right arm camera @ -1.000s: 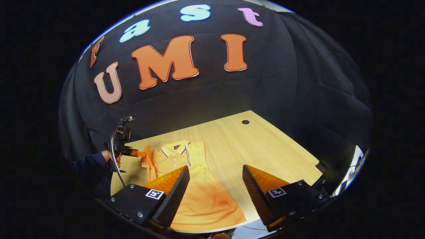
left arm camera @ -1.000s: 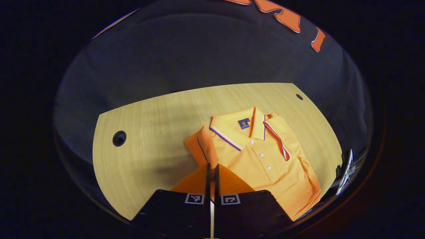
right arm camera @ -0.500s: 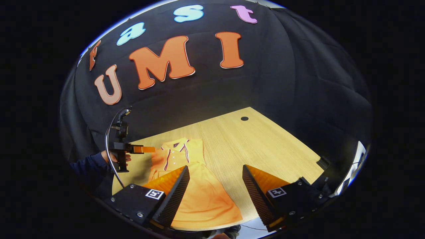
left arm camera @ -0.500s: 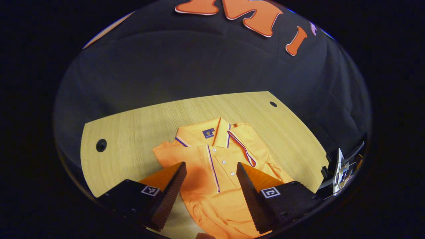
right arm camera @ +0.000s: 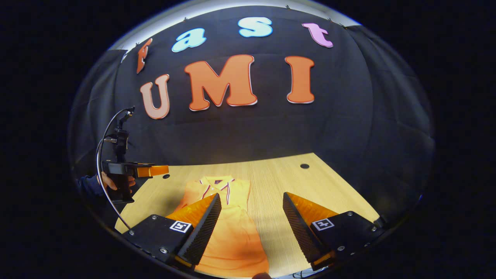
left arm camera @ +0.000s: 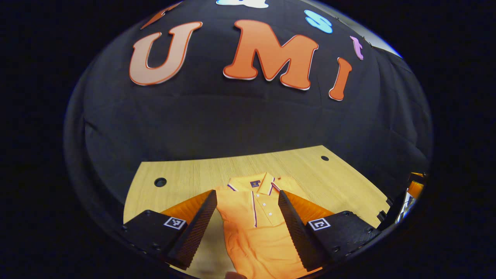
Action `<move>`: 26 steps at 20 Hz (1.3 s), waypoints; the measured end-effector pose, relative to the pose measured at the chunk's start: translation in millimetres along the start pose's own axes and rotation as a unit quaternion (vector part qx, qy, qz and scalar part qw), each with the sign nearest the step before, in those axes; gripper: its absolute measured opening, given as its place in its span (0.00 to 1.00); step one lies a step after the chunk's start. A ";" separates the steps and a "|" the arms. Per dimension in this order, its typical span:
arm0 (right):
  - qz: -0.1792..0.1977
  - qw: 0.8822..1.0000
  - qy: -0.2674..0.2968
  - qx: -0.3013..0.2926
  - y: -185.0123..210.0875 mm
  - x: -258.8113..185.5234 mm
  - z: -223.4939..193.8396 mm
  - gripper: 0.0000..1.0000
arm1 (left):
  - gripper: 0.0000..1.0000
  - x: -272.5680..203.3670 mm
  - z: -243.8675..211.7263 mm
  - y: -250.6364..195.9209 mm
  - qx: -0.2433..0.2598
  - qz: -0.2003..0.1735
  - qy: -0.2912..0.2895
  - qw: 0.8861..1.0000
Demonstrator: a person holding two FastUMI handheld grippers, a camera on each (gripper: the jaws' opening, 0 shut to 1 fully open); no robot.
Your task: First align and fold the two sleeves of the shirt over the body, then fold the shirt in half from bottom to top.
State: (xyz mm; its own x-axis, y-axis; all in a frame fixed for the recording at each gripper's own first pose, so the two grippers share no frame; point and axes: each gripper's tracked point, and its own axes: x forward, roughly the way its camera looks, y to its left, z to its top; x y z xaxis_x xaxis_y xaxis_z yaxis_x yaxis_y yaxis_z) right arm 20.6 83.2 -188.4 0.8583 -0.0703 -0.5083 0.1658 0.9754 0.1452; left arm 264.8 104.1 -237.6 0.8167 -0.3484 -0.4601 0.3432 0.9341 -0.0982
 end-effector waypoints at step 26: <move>0.112 0.978 0.173 -0.031 15.8 -29.1 -190.0 0.97 | 0.98 -179.5 -198.1 -39.8 -0.013 0.127 0.100 0.987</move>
State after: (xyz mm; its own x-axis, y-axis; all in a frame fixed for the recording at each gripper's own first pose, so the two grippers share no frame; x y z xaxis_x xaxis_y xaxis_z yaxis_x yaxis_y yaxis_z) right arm -94.0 140.3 -332.6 0.6530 0.2112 -0.7273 -0.0469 0.9698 0.2395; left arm 12.7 144.8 -326.0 0.7662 -0.0832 -0.6371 0.1246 0.9920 0.0204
